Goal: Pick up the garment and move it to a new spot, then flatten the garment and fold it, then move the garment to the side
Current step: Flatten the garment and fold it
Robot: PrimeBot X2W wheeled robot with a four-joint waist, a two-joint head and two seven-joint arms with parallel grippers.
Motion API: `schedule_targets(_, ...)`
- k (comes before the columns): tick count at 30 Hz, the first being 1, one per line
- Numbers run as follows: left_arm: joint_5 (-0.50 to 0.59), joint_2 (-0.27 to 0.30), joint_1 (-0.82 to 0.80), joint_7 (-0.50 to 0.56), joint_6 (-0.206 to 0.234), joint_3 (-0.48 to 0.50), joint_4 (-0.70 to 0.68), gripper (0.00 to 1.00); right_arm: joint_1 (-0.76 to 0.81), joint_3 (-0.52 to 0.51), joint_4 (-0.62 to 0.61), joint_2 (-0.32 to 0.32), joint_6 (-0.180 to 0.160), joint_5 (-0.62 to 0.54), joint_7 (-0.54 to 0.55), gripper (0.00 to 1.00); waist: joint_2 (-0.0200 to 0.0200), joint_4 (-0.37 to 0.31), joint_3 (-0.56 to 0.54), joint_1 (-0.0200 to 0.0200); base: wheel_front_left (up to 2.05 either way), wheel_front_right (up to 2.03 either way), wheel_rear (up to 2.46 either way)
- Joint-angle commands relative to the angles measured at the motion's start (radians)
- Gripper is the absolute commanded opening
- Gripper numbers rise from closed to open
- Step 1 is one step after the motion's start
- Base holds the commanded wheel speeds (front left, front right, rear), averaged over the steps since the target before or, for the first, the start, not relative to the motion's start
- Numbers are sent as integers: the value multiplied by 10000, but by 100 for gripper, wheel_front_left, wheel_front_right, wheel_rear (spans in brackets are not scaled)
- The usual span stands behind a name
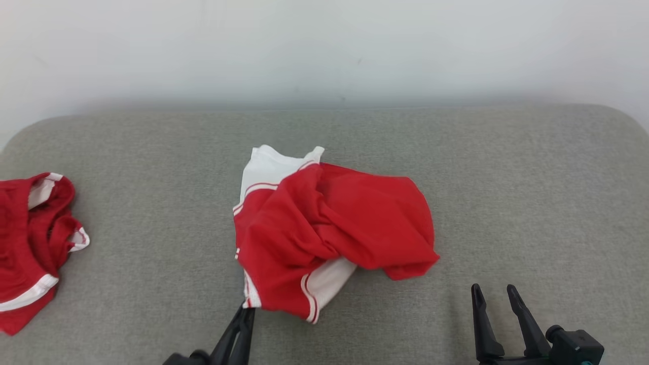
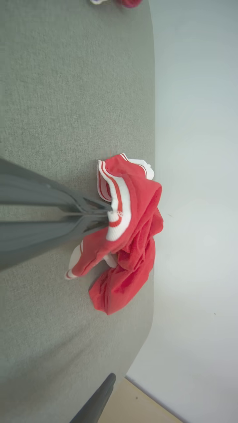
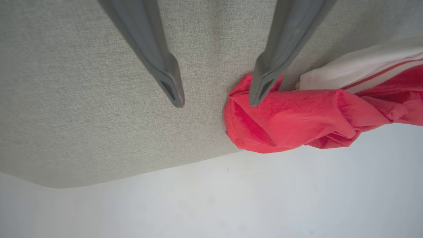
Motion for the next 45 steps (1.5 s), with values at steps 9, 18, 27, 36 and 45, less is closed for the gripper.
schedule_targets(9, 86, 817, 709, 558, 400, 533, -1055, 0, 5, 42, 82, -5, -19, -124, -22, 100, 0, 378, -151, 1, 0, 0, 0)
schedule_targets(18, 39, 1319, -1430, 160, -309, 837, 1077, 0, -253, 118, 102, 1, -19, -274, -22, 100, 0, -97, 13, 1, 0, 0, 0)
schedule_targets(27, -280, 2264, -3982, -61, -958, 1387, 4417, 0, -620, 184, 188, -10, -19, -301, -22, 100, 0, -896, 385, 1, 0, 0, 0)
schedule_targets(36, -434, 2331, -5362, -848, -1103, 1240, 7028, 70, -708, 96, 186, -5, -19, -225, -22, 100, 0, -1057, 597, 1, 0, 0, 0)
schedule_targets(45, -779, 1661, -4636, -1493, -639, 1962, 6851, 100, -496, -66, 162, -1, -19, -268, -22, 100, 0, -453, 564, 1, 0, 0, 0)
